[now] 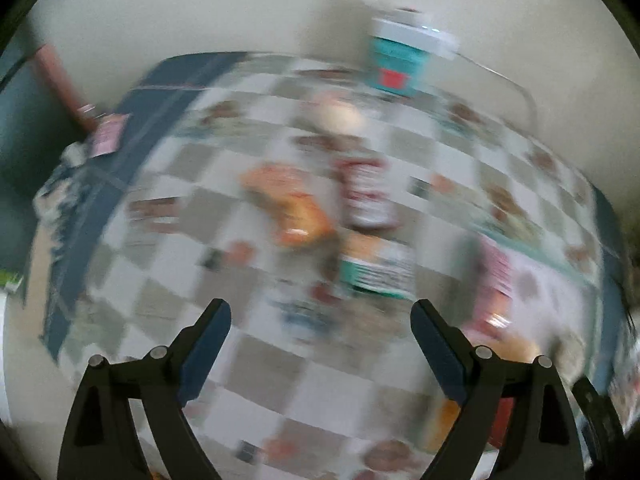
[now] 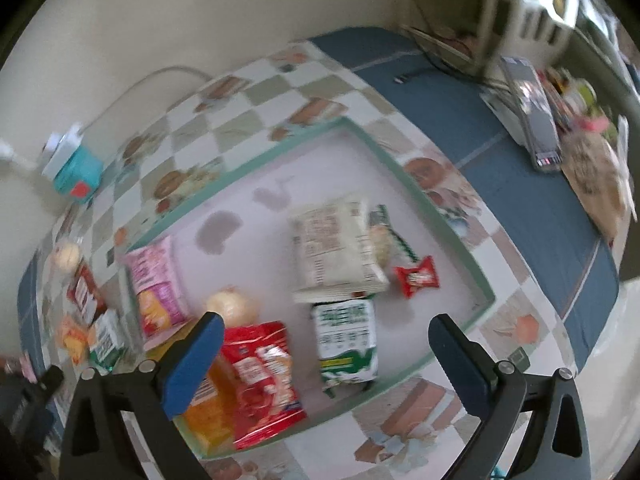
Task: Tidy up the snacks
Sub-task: 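Move both tools back to the snack pile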
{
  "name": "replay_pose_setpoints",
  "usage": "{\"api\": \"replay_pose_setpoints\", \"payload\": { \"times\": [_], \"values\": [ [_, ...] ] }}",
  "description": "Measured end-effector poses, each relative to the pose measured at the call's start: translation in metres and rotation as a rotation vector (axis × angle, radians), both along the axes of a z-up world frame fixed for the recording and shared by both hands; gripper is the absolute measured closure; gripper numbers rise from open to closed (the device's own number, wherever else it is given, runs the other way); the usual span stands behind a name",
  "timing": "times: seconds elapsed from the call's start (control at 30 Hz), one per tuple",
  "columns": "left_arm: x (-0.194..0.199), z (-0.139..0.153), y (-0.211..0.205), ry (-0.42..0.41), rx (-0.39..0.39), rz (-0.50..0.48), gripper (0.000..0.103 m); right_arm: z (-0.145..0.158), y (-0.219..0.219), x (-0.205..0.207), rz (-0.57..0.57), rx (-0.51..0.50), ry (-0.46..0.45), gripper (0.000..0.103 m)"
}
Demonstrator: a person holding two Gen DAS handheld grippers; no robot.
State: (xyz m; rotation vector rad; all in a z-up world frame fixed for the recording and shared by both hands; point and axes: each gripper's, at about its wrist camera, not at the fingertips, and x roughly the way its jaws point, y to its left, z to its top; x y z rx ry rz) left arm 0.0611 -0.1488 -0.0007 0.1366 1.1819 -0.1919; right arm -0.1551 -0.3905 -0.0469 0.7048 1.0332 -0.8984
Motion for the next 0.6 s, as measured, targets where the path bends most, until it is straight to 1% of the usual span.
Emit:
{"api": "replay_pose_setpoints", "payload": {
  "times": [0.1, 0.17, 0.2, 0.3, 0.4, 0.5, 0.6],
  "values": [
    [0.019, -0.006, 0.030, 0.006, 0.019, 0.075, 0.009, 0.002, 0.018, 0.017, 0.070, -0.024, 0.008, 0.000],
    [0.030, -0.012, 0.050, 0.029, 0.023, 0.120, 0.009, 0.003, 0.029, 0.027, 0.112, -0.029, 0.007, 0.000],
    [0.037, -0.017, 0.065, 0.045, 0.029, 0.161, 0.009, 0.004, 0.035, 0.033, 0.130, -0.031, 0.009, 0.000],
    [0.048, -0.024, 0.092, 0.064, 0.045, 0.230, 0.009, 0.006, 0.054, 0.049, 0.177, -0.052, 0.026, 0.000],
    [0.056, -0.025, 0.116, 0.056, 0.059, 0.270, 0.009, 0.007, 0.071, 0.064, 0.222, -0.056, 0.026, 0.000],
    [0.061, -0.022, 0.136, 0.031, 0.095, 0.314, 0.009, 0.008, 0.092, 0.077, 0.268, -0.066, 0.027, 0.000],
    [0.066, -0.021, 0.157, 0.029, 0.104, 0.369, 0.009, 0.007, 0.110, 0.089, 0.309, -0.071, 0.026, 0.000]
  ]
}}
